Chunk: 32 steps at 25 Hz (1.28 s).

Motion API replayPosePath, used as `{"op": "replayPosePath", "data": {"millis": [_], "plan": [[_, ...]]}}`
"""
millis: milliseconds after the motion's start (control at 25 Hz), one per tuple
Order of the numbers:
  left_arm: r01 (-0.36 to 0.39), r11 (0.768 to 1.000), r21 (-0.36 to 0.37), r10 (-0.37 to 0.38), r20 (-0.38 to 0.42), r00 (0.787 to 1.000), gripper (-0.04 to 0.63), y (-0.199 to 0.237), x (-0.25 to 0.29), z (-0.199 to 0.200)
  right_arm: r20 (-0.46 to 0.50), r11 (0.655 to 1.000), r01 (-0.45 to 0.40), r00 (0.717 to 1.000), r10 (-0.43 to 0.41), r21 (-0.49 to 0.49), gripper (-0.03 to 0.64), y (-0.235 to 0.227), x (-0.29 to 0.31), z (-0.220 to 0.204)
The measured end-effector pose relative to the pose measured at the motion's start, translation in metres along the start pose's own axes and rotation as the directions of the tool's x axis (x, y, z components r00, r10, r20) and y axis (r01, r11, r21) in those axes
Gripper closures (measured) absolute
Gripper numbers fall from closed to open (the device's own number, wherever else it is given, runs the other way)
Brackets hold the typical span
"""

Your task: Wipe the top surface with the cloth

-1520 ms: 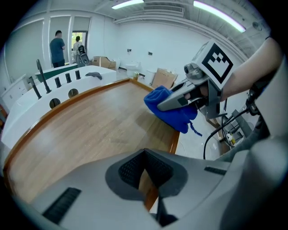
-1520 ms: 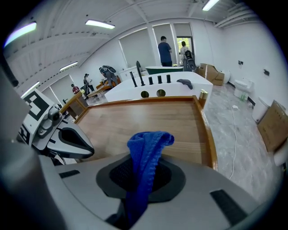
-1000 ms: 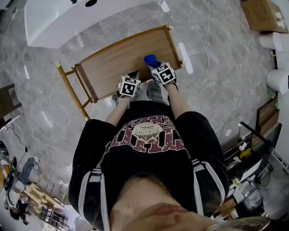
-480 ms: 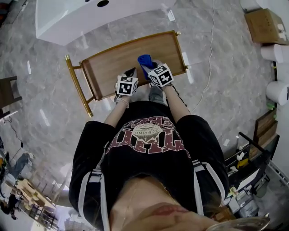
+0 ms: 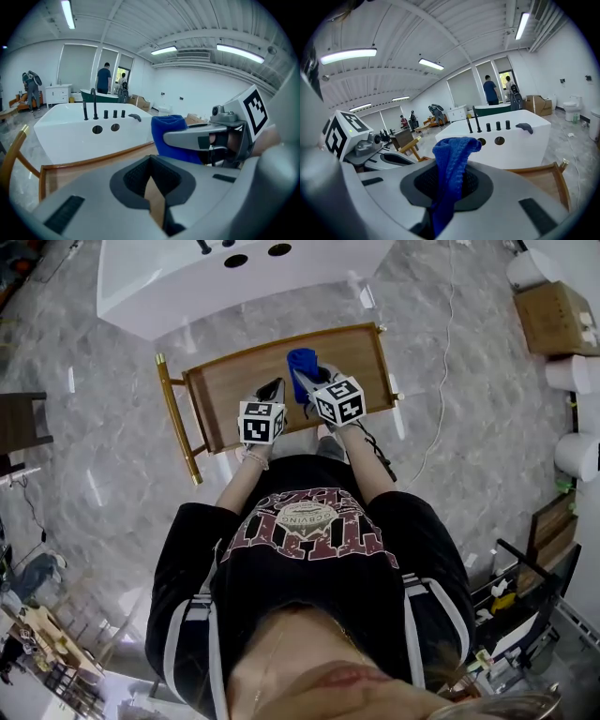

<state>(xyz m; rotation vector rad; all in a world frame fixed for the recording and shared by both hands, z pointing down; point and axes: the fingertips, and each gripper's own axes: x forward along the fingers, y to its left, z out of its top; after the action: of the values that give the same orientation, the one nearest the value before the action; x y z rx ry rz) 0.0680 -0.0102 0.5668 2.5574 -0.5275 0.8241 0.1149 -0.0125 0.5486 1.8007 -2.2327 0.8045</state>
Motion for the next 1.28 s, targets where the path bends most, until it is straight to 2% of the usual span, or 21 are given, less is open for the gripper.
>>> {"op": "replayPosePath", "data": {"millis": [200,520,840,1280], "plan": [[-0.020,1.000,0.000,0.020,0.094,0.995,0.549,0.000,-0.023,0.043,0.087,0.999,-0.005,0.996,0.009,-0.044,0.561,0.006,-0.009,0.046],[-0.023,1.000,-0.005,0.023,0.242,0.970,0.549,0.006,-0.055,0.102,0.190,0.991,0.024,0.982,0.001,-0.132,0.561,0.019,-0.018,0.109],[-0.032,0.999,-0.017,0.036,0.317,0.948,0.548,0.007,-0.081,0.124,0.241,0.989,0.018,0.970,0.018,-0.146,0.561,0.040,-0.027,0.130],[-0.051,0.998,0.025,0.036,0.414,0.910,0.549,-0.001,-0.112,0.163,0.301,0.979,0.028,0.953,0.034,-0.201,0.561,0.060,-0.043,0.166]]}}
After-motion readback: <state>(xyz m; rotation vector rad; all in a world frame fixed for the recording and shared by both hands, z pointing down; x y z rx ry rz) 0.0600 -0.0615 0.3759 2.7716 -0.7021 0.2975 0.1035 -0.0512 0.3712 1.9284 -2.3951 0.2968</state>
